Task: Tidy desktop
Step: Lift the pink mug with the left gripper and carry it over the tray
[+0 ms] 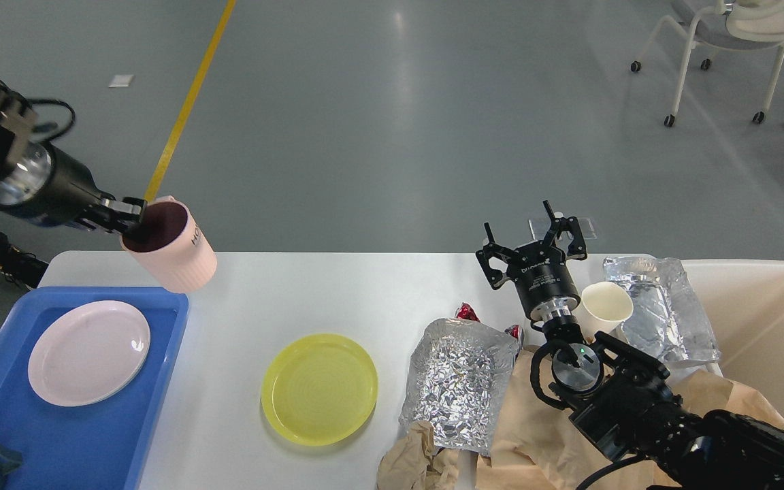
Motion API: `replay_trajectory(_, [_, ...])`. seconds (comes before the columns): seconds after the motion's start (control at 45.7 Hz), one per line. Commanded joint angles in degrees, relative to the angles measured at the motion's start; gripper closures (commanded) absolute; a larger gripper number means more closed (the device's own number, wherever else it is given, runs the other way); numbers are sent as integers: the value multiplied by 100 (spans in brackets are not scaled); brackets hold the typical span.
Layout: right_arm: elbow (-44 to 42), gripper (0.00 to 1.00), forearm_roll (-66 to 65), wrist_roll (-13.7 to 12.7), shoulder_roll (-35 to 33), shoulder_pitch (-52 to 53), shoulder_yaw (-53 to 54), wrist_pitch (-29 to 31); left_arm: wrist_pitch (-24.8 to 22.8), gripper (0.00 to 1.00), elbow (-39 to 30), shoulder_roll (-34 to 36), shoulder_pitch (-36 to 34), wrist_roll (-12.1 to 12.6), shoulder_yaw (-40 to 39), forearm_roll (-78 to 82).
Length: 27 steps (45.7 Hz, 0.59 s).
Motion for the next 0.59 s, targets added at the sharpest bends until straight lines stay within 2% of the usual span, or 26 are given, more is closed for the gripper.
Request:
replay_trajectory(0.0, [1,0,0,0,0,0,0,0,-717,100,-9,369,-681,-164,75,233])
replay_trajectory(0.088, [9,0,0,0,0,0,0,0,-700,100,-70,519,-655,-173,259,540])
replay_trajectory(0.153, [1,0,0,0,0,0,0,0,-473,100,-324,615,-532,-261,478,1058])
replay_trajectory(0.306, [10,0,0,0,0,0,0,0,1328,100,-1028,1345,460,-367,760,2674])
replay_trajectory(0.394, [10,0,0,0,0,0,0,0,2032,100,-1107,1468,1198,-358,769,3343])
replay_trajectory(0.482, [10,0,0,0,-8,0,0,0,2279,100,-1177,1477,1638,-340,769,3450])
replay_trajectory(0.569, [10,0,0,0,0,0,0,0,2306,100,-1327,1477,1806,-331,787,3485])
